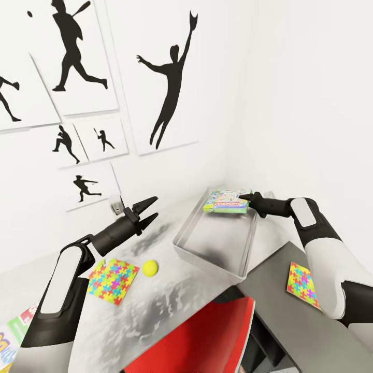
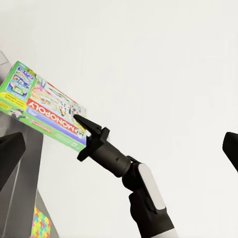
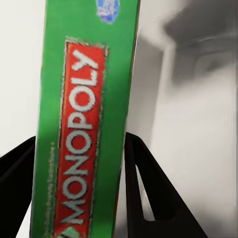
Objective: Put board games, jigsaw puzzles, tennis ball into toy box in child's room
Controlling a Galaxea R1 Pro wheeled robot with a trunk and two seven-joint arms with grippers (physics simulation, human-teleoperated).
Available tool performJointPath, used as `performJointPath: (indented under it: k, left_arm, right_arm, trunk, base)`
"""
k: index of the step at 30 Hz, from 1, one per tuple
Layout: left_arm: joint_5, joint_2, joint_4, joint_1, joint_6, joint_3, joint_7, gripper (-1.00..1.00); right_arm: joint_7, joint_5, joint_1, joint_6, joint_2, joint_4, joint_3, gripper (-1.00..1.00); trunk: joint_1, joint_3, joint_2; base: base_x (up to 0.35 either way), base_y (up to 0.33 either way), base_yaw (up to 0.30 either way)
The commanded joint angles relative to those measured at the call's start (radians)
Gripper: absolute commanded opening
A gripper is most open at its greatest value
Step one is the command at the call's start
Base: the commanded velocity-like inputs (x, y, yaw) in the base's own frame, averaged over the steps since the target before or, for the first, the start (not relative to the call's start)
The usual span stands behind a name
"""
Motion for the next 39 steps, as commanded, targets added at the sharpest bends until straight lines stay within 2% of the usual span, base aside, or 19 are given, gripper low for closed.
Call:
performJointPath:
  k: [1,39]
  left_arm:
    - [-0.005,0.0,0.0,-0.001,0.005,0.002,-0.006,1.0]
    - [-0.012,0.0,0.0,-0.001,0.006,0.0,-0.006,1.0]
  right_arm:
    - [0.009,0.009,-0.001,0.0,0.0,0.0,-0.004,-1.0]
    - [0.009,0.008,-0.001,-0.022,0.0,0.0,-0.005,-1.0]
  trunk:
    - [0.001,-0.004,-0.002]
    - [0.001,-0.066,-0.002]
  base:
    - [0.0,0.0,0.0]
    - [0.0,0.0,0.0]
